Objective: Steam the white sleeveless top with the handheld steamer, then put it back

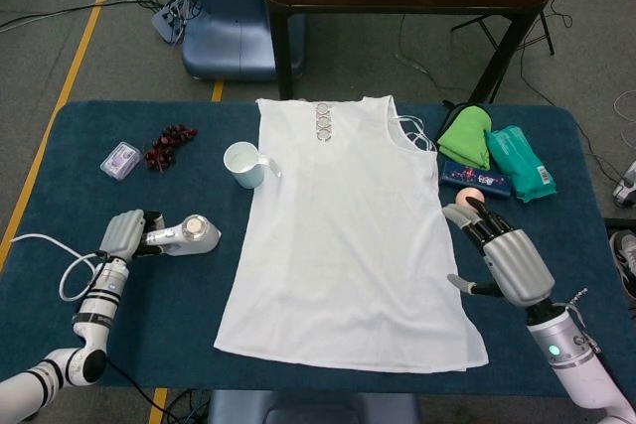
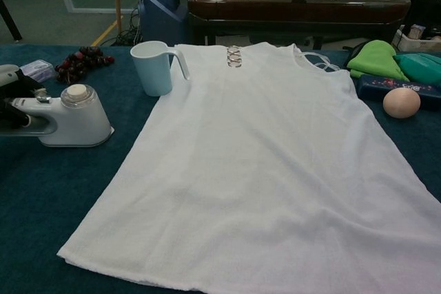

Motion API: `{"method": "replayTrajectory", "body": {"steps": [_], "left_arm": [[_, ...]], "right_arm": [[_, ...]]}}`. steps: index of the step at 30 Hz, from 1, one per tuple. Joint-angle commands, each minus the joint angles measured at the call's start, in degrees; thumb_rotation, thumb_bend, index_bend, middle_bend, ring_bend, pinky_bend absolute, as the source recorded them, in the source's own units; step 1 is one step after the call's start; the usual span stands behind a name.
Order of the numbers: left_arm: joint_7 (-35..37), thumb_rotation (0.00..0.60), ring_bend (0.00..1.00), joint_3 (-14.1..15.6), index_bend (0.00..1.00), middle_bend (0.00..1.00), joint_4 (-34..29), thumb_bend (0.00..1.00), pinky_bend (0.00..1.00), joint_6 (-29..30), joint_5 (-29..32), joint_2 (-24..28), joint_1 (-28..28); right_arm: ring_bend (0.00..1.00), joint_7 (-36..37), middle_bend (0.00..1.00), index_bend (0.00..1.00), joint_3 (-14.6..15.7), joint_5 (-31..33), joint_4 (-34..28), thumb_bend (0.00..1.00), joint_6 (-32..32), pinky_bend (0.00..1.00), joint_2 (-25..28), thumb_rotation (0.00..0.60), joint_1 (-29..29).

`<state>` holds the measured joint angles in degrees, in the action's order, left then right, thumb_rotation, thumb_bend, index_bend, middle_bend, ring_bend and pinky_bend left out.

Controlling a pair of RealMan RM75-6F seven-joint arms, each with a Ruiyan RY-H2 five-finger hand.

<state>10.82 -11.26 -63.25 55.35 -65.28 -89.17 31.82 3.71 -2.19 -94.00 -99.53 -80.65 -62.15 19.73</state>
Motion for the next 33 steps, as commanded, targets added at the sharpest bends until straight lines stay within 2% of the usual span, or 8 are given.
{"method": "replayTrajectory", "body": {"steps": [1, 10, 16, 19, 22, 24, 27, 33], "left_arm": [[0.08, 0.600, 0.59, 0.35, 0.58, 0.69, 0.20, 0.23, 0.71, -0.23, -0.60, -0.12, -0.16], [-2.87, 0.600, 0.27, 0.66, 0.19, 0.32, -3.76, 0.23, 0.52, -0.44, -0.66, 2.03, -0.77], [-6.61, 0.578, 0.14, 0.81, 0.02, 0.16, -9.83, 0.23, 0.39, -1.09, 0.92, 5.69, -1.31], [-8.41, 0.535, 0.12, 1.02, 0.00, 0.14, -13.66, 0.22, 0.37, -1.55, 2.01, 8.27, -1.71], [-9.74, 0.521, 0.11, 1.30, 0.00, 0.13, -17.91, 0.22, 0.36, -1.56, 2.76, 11.31, -2.32], [-10.40, 0.535, 0.11, 1.45, 0.00, 0.13, -20.93, 0.22, 0.36, -0.83, 2.94, 13.56, -3.00], [-10.22, 0.597, 0.11, 1.37, 0.00, 0.13, -25.07, 0.22, 0.36, 1.64, 2.59, 16.50, -4.58], [-5.55, 0.600, 0.14, 1.98, 0.01, 0.13, -29.43, 0.22, 0.36, 11.05, -3.42, 19.77, -9.82]], "right_arm": [[0.07, 0.27, 0.16, 0.12, 0.03, 0.03, 0.19, 0.08, 0.37, 0.22, -0.01, 0.600, -0.07], [0.07, 1.57, 0.17, 0.12, -0.06, -0.13, 0.87, 0.08, 1.06, 0.22, -0.23, 0.600, -0.20], [0.07, 2.10, 0.17, 0.12, -0.23, -0.12, 1.32, 0.08, 0.83, 0.22, -0.07, 0.600, -0.57], [0.07, 2.36, 0.16, 0.12, -0.34, -0.04, 1.55, 0.08, 0.71, 0.22, 0.07, 0.600, -0.77], [0.07, 2.45, 0.16, 0.12, -0.32, 0.09, 1.78, 0.08, 0.72, 0.22, 0.26, 0.600, -1.01], [0.07, 2.21, 0.16, 0.12, -0.18, 0.40, 1.90, 0.08, 1.05, 0.22, 0.61, 0.600, -1.20], [0.07, 0.93, 0.17, 0.12, 0.18, 1.45, 1.89, 0.08, 2.08, 0.22, 1.45, 0.600, -1.57], [0.07, 0.07, 0.20, 0.12, 0.83, 4.59, 1.76, 0.18, 3.25, 0.22, 3.09, 0.600, -3.16]]}}
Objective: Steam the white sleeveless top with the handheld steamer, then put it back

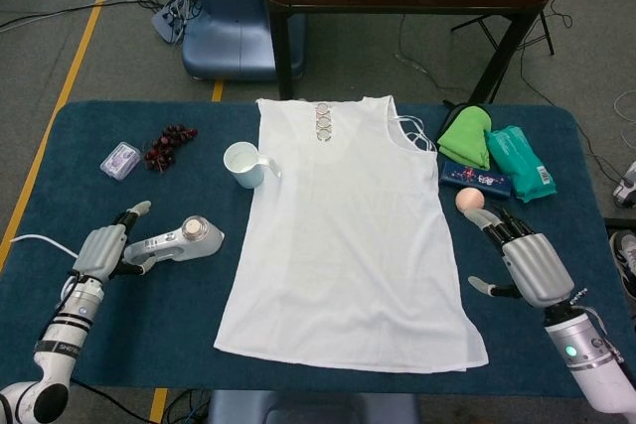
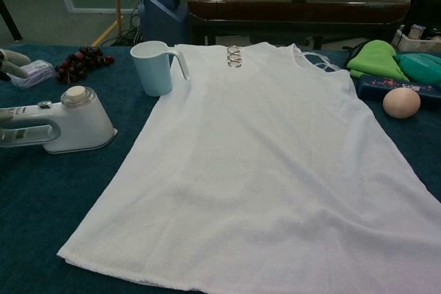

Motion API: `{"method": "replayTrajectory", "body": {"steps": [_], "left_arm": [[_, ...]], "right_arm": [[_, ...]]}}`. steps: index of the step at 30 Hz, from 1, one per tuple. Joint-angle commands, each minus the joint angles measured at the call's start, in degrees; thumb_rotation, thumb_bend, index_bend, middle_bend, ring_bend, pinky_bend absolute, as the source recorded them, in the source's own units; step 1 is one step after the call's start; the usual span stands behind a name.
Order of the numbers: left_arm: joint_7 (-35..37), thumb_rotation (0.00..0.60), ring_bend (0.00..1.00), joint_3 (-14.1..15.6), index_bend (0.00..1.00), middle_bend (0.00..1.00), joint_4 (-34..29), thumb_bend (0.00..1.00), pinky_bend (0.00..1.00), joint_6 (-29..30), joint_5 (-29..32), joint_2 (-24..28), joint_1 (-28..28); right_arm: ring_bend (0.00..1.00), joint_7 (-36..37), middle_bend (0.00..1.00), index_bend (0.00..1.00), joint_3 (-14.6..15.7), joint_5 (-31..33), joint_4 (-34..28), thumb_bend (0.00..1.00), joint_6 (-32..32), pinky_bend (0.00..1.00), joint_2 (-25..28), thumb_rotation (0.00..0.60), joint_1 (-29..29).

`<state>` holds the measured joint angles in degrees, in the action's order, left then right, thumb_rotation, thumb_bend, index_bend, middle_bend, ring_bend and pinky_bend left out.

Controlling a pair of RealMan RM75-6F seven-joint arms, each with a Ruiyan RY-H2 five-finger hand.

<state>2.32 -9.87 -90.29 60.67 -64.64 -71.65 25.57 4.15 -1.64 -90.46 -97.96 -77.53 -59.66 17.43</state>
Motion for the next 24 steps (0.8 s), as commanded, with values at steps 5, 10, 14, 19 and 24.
{"method": "replayTrajectory", "body": {"steps": [5, 10, 14, 19, 24], "left_arm": [[5.24, 0.600, 0.17, 2.33, 0.07, 0.17, -1.41, 0.22, 0.36, 15.35, -10.30, 2.62, -8.54], [4.22, 0.600, 0.19, 4.11, 0.12, 0.20, -0.37, 0.22, 0.36, 22.55, -14.49, 2.39, -12.41], [4.06, 0.600, 0.20, 5.27, 0.14, 0.23, -0.66, 0.22, 0.36, 26.18, -16.19, 2.28, -15.03], [1.62, 0.600, 0.20, 6.91, 0.16, 0.23, -1.37, 0.22, 0.36, 28.96, -17.75, 2.46, -17.69], [0.42, 0.600, 0.20, 7.81, 0.17, 0.23, -2.40, 0.22, 0.36, 30.85, -18.57, 2.42, -19.78]], "right_arm": [[0.08, 0.17, 0.22, 0.12, 0.58, 2.82, 1.16, 0.22, -0.21, 0.22, 0.84, 0.600, -2.48], [0.09, -0.78, 0.23, 0.12, 0.72, 3.34, 1.47, 0.24, -1.38, 0.22, 0.39, 0.600, -3.92], [0.11, -0.99, 0.25, 0.12, 0.61, 4.26, 1.76, 0.26, -2.17, 0.22, 0.17, 0.600, -5.06], [0.11, -1.76, 0.26, 0.12, 0.83, 4.06, 1.58, 0.26, -2.92, 0.22, 0.15, 0.600, -6.12], [0.11, -2.42, 0.26, 0.12, 0.66, 3.91, 1.24, 0.26, -3.54, 0.22, 0.06, 0.600, -6.79]]}}
